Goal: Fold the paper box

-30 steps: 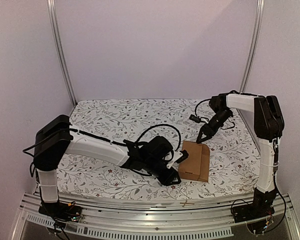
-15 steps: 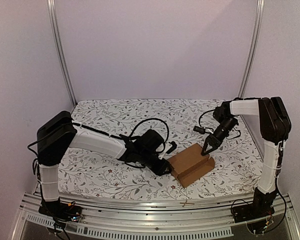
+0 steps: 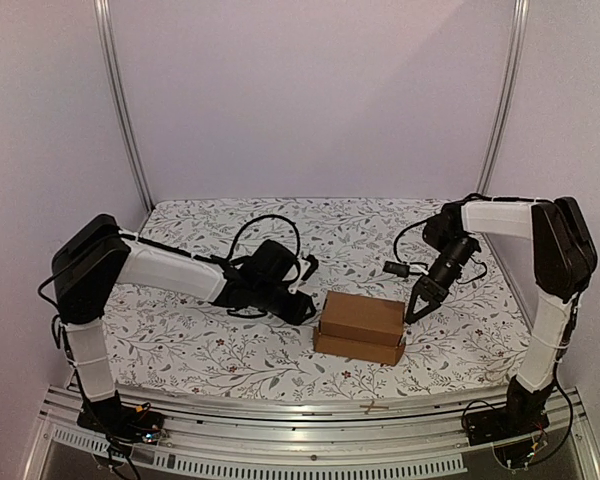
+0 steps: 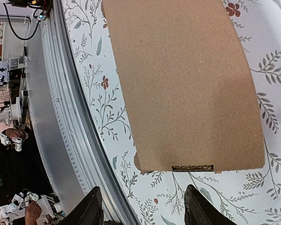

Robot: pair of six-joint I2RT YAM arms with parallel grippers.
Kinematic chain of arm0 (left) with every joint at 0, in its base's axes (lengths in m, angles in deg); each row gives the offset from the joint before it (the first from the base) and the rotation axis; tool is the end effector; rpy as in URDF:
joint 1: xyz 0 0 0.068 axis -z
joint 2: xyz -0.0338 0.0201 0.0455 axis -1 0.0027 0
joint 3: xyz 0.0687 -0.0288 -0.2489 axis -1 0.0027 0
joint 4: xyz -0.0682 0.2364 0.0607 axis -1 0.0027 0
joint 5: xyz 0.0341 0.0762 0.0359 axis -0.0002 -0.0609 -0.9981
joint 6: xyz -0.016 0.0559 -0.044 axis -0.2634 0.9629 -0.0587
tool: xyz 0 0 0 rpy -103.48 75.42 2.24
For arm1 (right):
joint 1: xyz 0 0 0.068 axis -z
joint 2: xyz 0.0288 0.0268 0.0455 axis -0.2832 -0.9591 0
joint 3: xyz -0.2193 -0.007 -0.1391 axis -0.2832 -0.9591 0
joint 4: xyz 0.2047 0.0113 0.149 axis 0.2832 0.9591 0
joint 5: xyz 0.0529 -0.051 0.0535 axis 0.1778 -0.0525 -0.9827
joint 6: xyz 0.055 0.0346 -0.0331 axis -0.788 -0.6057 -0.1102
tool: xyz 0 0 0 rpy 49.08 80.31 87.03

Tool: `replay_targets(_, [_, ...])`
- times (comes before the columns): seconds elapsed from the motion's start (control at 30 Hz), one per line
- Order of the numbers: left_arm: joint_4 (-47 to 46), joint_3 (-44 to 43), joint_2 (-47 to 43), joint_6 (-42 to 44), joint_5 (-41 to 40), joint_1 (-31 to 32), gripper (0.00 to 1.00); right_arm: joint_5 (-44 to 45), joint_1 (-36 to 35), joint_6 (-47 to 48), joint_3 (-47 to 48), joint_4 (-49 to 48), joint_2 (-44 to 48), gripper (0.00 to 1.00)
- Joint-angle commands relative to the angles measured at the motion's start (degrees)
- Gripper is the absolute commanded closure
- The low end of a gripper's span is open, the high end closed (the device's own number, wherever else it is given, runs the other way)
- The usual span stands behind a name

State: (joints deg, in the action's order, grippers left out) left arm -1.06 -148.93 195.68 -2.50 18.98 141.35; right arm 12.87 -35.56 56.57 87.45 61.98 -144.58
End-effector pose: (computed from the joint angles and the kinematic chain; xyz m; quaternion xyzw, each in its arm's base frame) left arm 0.2515 -0.3222 0.1132 0.2833 0.8930 -0.2217 0.2706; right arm 0.2717 0.1359 0.1524 0.4125 -0.8305 -0.3648 0.0836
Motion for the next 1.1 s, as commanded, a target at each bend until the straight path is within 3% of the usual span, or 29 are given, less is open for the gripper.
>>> replay_targets(0.0, [-3.86,6.75,-8.71,-4.39,-4.69,0.59,0.57,5.14,0.04,1.23,0.80,1.14,5.51,0.42])
replay_targets(0.2, [-7.99,14.22,-14.31,-8.85,-7.17,5.21,0.56,10.85,-0.01,1.67,2.79,-5.56,12.91,0.41])
replay_targets(0.33, [-3.85,9.15,-12.11,-10.88,-9.87,6.49,0.52,13.16,0.04,-0.90,1.37,-18.75,17.79,0.39])
replay_targets(0.4, [0.56,4.33,-9.64,-11.65,-11.43,6.41,0.50,12.25,0.38,-4.83,0.85,-23.93,18.80,0.29])
replay_targets(0.47, [3.64,-0.14,-6.92,-12.55,-11.60,6.33,0.48,9.44,1.19,-8.90,2.91,-24.55,16.24,0.04])
replay_targets(0.5, [5.30,-2.21,-5.65,-13.18,-11.57,6.33,0.48,8.50,1.69,-9.49,4.63,-22.60,13.77,0.01])
replay_targets(0.67, [7.94,-6.47,-2.20,-14.17,-10.18,6.44,0.48,9.03,3.98,-6.10,9.96,-15.28,2.55,0.02])
replay_targets(0.87, [8.14,-7.45,0.07,-14.64,-6.63,6.09,0.49,10.82,2.87,-4.62,10.32,-14.61,-1.61,0.21])
replay_targets(1.07, [12.43,-9.29,2.84,-13.03,-5.15,5.59,0.52,11.11,0.13,-3.01,6.45,-13.77,-1.82,0.24])
